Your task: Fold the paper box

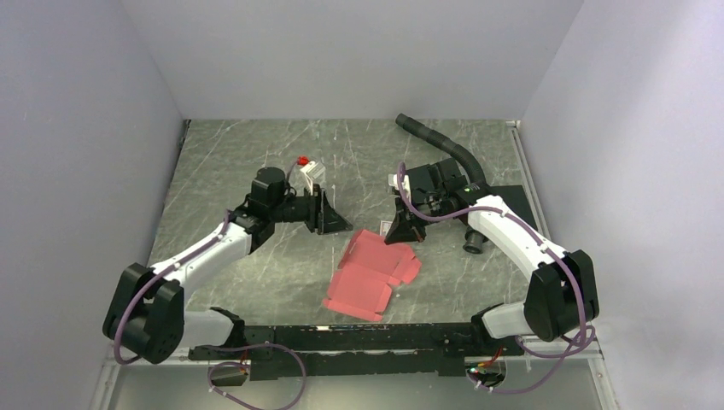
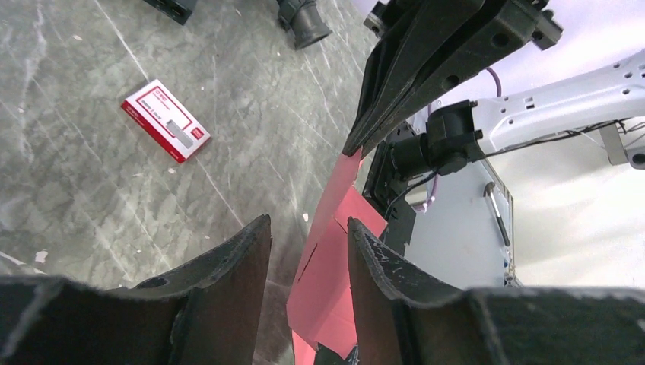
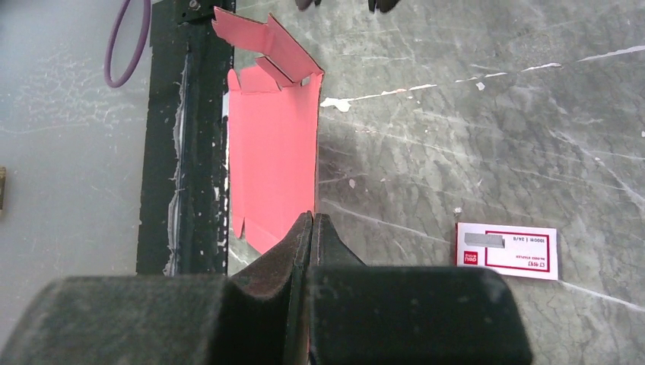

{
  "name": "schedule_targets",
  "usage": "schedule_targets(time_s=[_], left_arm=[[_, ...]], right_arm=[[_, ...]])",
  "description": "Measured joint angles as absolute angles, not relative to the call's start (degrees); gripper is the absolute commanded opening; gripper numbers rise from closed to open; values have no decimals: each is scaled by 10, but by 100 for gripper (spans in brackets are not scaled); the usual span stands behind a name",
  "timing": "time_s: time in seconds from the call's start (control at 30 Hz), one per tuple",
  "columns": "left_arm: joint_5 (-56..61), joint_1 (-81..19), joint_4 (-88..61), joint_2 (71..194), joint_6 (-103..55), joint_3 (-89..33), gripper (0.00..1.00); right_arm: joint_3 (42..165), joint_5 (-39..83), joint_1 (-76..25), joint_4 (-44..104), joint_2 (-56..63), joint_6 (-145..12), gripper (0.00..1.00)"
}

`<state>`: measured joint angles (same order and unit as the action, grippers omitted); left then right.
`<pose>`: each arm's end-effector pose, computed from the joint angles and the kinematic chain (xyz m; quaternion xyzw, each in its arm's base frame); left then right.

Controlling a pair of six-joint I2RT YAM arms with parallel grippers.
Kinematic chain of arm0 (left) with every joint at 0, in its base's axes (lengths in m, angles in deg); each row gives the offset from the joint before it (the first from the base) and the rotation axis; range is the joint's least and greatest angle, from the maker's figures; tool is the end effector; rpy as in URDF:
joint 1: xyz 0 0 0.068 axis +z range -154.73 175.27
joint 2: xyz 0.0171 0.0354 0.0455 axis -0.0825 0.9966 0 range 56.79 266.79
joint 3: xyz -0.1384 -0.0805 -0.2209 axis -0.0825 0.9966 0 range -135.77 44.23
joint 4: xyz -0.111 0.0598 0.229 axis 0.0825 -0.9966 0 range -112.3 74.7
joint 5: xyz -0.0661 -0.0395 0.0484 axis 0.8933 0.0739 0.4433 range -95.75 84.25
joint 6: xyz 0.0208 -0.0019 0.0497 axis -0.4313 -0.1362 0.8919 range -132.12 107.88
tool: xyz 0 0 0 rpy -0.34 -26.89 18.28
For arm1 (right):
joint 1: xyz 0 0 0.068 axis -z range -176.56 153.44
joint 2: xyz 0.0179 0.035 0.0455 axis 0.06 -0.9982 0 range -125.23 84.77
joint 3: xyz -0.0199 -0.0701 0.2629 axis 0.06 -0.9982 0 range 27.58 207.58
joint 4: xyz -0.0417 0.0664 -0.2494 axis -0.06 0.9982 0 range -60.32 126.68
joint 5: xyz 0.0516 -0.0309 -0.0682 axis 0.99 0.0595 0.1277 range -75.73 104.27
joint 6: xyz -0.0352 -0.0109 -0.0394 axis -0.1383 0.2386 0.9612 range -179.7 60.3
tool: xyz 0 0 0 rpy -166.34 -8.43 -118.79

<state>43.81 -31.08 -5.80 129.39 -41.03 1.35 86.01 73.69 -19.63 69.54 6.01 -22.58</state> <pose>0.2340 -0.1463 0.2625 0.2230 0.7499 -0.5454 0.3007 0.2317 0.1319 0.2637 -0.5312 0.6622 0.4480 0.2804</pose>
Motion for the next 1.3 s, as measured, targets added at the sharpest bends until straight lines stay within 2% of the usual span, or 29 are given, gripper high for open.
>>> schedule_targets(time_s=[1.3], left_arm=[[488,-369,-18,1355,-407,-6,47]], right_arm=[[860,746,-197,713,60,-215,0]])
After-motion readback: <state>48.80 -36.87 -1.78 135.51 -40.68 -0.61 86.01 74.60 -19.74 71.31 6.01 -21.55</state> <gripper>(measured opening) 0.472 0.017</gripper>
